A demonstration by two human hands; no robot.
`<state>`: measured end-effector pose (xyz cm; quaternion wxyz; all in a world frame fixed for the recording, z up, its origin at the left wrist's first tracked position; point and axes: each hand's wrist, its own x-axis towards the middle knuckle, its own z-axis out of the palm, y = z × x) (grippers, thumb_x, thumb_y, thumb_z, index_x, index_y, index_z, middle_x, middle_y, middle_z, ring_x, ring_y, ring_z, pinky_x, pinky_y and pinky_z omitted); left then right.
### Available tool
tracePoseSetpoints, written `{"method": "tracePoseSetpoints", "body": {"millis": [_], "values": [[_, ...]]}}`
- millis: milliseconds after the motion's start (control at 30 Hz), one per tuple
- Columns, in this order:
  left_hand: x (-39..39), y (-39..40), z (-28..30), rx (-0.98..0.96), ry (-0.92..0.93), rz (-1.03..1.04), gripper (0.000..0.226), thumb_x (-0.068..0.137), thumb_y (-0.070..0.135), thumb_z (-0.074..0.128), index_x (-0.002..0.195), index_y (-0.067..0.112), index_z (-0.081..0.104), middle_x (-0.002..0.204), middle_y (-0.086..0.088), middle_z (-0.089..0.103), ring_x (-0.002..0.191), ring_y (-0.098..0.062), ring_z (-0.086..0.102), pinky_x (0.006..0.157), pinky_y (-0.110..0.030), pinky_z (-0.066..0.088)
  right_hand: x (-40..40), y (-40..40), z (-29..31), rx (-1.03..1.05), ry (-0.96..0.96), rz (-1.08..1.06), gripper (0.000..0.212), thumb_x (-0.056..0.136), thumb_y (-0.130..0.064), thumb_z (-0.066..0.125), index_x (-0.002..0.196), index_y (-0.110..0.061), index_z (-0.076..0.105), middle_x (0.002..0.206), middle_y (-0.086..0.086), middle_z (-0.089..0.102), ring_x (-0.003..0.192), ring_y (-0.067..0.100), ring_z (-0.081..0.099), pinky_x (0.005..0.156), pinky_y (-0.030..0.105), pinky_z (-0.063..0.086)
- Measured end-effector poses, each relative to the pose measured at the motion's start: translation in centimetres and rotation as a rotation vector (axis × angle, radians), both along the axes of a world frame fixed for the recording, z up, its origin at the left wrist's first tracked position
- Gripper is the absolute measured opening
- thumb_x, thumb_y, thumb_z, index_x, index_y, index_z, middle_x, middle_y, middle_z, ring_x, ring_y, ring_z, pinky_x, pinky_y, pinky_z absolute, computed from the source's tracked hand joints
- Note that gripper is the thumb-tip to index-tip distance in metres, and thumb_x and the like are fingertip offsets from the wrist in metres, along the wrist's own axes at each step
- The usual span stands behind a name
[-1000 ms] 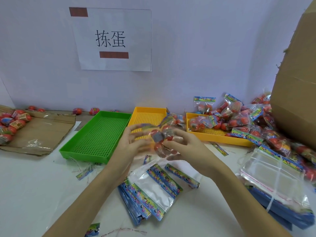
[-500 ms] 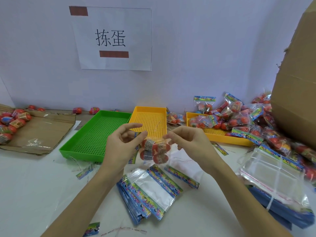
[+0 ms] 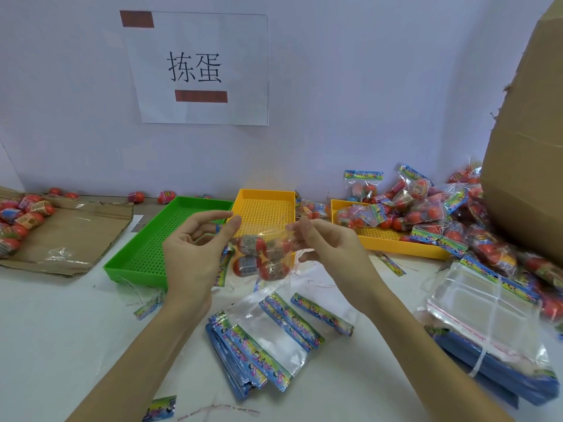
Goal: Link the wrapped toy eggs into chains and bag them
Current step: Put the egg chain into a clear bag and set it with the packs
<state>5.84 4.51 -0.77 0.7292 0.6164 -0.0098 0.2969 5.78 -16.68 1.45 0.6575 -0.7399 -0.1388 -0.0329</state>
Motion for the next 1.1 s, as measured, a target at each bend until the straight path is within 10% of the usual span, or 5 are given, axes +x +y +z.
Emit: {"method": "tracePoseSetpoints", "body": {"millis": [267, 833, 1100], "values": [[-0.3, -0.9, 0.0, 0.029, -0.030, -0.037, 0.012, 0.078, 0.025, 0.088, 0.088, 0.024, 0.081, 0.067, 0.000, 0.062, 0.059, -0.009, 0.052, 0.055, -0.017, 0.047, -0.3, 0.4, -0.2, 0.096, 0.020, -0.091, 0.014, 0.095, -0.020, 0.070, 0.093, -0.008, 0.077, 0.083, 0.007, 0.075, 0.073, 0.008, 0.067, 0.072, 0.020, 0.056], [-1.1, -1.5, 0.2, 0.142, -0.052, -0.058, 0.015, 0.076, 0.034, 0.088, 0.088, 0.030, 0.081, 0.067, 0.006, 0.069, 0.062, -0.007, 0.061, 0.059, -0.015, 0.049, -0.1, -0.2, -0.1, 0.139, 0.206, 0.115, 0.018, 0.081, -0.029, 0.079, 0.087, -0.012, 0.081, 0.084, 0.011, 0.072, 0.075, 0.019, 0.062, 0.072, 0.023, 0.055], [-1.3, -1.6, -0.1, 0.150, -0.023, -0.088, 0.019, 0.080, 0.030, 0.088, 0.096, 0.028, 0.079, 0.084, 0.002, 0.077, 0.083, -0.013, 0.074, 0.064, -0.019, 0.057, -0.4, 0.0, 0.2, -0.008, -0.047, -0.136, 0.009, 0.089, -0.022, 0.077, 0.089, -0.014, 0.079, 0.079, 0.007, 0.073, 0.069, 0.011, 0.065, 0.069, 0.021, 0.056]]}}
